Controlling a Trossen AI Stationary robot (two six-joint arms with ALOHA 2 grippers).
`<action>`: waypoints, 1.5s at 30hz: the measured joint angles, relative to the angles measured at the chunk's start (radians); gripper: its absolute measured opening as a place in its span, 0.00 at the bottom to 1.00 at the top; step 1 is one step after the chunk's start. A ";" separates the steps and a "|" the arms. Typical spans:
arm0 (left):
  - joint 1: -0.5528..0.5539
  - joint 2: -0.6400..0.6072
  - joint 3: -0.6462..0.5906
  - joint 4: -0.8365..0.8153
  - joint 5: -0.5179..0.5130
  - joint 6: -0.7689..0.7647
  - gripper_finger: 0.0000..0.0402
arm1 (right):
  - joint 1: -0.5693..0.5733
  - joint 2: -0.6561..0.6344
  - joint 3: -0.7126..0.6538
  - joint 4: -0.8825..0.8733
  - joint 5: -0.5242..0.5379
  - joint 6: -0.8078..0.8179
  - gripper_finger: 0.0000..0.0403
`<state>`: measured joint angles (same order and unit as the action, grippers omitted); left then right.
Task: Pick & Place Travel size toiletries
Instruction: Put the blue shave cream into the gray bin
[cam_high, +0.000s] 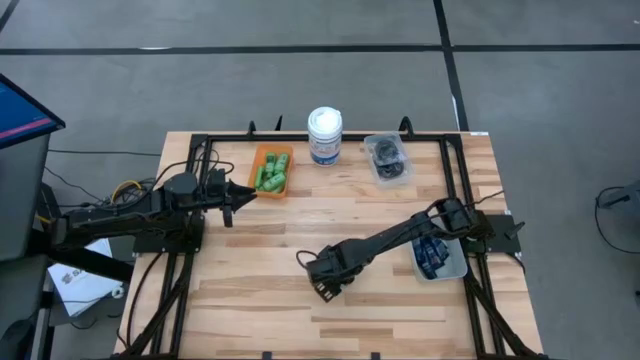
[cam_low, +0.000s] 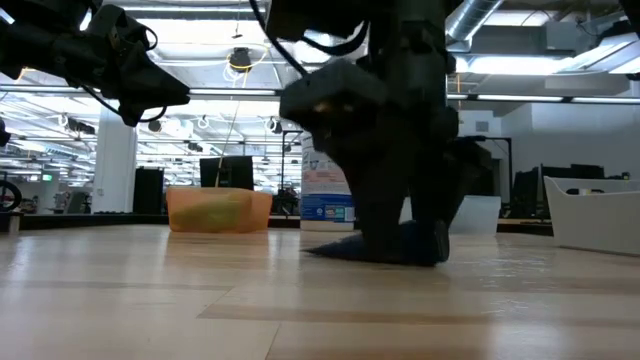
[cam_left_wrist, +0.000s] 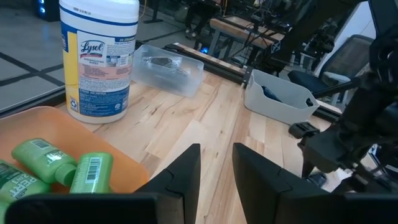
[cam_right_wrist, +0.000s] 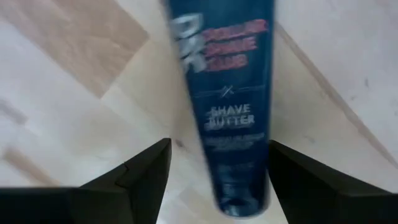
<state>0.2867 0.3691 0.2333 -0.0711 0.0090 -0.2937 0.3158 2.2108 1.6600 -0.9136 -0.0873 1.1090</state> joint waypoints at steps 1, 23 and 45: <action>0.000 0.000 0.000 0.000 0.000 0.001 0.22 | 0.002 0.002 -0.001 -0.001 0.000 0.007 0.62; 0.000 0.000 0.000 0.000 0.000 0.024 0.22 | -0.022 -0.107 0.031 -0.195 0.067 -0.180 0.24; 0.000 0.000 0.000 0.002 0.000 0.025 0.22 | 0.081 -0.739 -0.567 -0.549 0.115 0.464 0.25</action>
<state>0.2864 0.3687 0.2333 -0.0694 0.0090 -0.2687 0.3970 1.4717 1.0932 -1.4626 0.0274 1.5728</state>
